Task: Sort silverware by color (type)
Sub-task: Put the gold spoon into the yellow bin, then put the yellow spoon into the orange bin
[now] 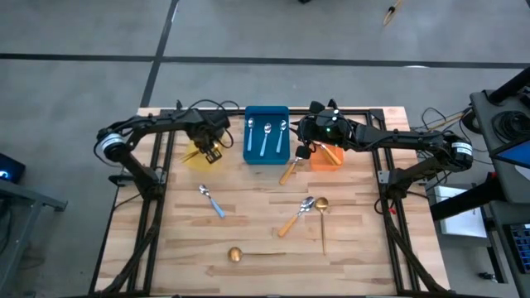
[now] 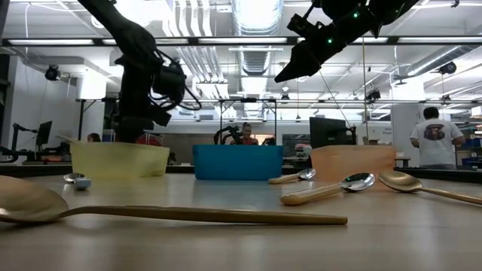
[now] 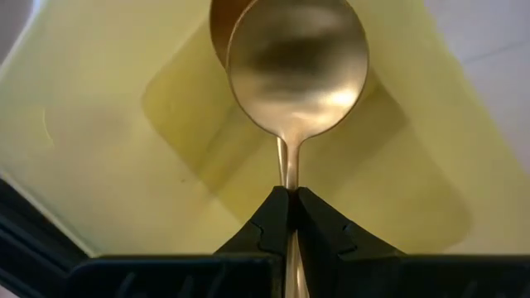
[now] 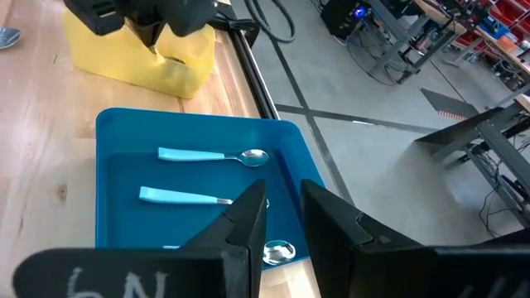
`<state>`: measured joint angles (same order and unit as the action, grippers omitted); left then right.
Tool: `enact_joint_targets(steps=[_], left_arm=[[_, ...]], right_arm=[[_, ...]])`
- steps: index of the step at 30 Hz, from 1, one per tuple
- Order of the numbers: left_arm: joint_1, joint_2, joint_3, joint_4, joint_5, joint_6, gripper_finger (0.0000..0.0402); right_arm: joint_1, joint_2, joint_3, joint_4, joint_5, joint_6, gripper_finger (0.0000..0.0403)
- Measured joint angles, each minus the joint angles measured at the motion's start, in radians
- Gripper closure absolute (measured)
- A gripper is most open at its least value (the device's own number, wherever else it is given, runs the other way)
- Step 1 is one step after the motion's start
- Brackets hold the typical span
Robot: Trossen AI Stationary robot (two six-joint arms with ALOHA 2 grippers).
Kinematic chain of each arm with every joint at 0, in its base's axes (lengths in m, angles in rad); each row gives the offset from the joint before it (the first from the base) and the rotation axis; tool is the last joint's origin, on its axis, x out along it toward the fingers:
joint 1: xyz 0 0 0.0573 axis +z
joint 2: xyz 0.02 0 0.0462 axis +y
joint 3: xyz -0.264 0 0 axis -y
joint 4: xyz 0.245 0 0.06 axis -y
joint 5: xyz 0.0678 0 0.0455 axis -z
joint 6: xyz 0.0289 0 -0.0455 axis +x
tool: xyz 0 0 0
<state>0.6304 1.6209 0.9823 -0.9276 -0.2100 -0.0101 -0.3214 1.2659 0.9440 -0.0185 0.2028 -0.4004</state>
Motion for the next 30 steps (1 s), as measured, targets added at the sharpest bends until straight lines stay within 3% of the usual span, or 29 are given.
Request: enact_joint_targets(steps=[8,22,30], left_arm=[[0.000,0.024,0.005,0.003,-0.006,-0.002,0.0398],[0.000,0.011,0.001,0.002,-0.012,-0.025,0.0330],[-0.002,-0.088,0.001,-0.013,-0.015,-0.048,0.0299]], right_arm=[[0.000,0.000,0.000,-0.001,0.000,-0.001,0.0335],[0.000,0.000,0.000,-0.001,0.000,0.000,0.0335],[0.000,0.000,0.000,0.000,0.000,0.000,0.0335]])
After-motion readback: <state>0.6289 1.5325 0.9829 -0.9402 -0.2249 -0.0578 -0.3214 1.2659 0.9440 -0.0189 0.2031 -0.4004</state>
